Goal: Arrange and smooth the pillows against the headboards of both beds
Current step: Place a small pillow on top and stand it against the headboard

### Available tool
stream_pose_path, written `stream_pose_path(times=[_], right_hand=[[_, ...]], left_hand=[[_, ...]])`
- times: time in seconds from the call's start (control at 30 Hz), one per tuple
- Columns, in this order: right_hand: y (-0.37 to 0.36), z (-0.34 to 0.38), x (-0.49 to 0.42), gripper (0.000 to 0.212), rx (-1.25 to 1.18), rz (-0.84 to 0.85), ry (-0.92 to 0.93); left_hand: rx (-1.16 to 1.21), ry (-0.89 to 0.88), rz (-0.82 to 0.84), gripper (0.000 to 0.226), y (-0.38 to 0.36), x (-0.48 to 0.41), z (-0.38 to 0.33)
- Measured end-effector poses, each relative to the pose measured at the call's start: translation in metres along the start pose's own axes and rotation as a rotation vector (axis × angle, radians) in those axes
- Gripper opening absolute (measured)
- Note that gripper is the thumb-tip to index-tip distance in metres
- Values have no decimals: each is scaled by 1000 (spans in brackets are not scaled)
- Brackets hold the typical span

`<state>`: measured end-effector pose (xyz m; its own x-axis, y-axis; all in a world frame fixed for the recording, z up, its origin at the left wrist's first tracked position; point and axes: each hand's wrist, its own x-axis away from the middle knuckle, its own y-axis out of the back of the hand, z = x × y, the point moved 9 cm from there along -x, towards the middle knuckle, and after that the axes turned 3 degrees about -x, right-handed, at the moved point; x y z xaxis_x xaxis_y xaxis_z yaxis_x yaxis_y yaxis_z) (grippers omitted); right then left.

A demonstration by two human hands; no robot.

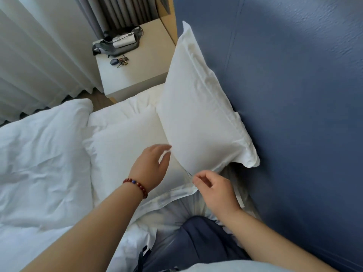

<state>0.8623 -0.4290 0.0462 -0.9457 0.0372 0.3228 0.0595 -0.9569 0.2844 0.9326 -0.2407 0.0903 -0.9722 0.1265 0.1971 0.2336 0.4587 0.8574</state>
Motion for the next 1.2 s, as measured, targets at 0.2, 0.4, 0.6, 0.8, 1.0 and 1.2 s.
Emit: stream_pose_path(times=[0.2, 0.4, 0.6, 0.8, 1.0, 1.2], right_hand=[[-52, -8, -1, 7, 149, 283, -106], [-110, -19, 18, 14, 276, 495, -183], [-162, -16, 55, 9, 266, 563, -242], [-182, -27, 96, 8, 256, 503, -289], [-193, -50, 146, 16, 180, 450, -417], [-179, -90, 189, 12, 225, 348, -548]], left_hand=[[242, 262, 29, 22, -17, 78, 57], [418, 487, -77, 19, -19, 160, 112], [629, 651, -153, 22, -31, 225, 154], [723, 585, -51, 19, -39, 252, 163], [812, 545, 143, 19, -59, 275, 174], [659, 459, 426, 21, -104, 293, 190]])
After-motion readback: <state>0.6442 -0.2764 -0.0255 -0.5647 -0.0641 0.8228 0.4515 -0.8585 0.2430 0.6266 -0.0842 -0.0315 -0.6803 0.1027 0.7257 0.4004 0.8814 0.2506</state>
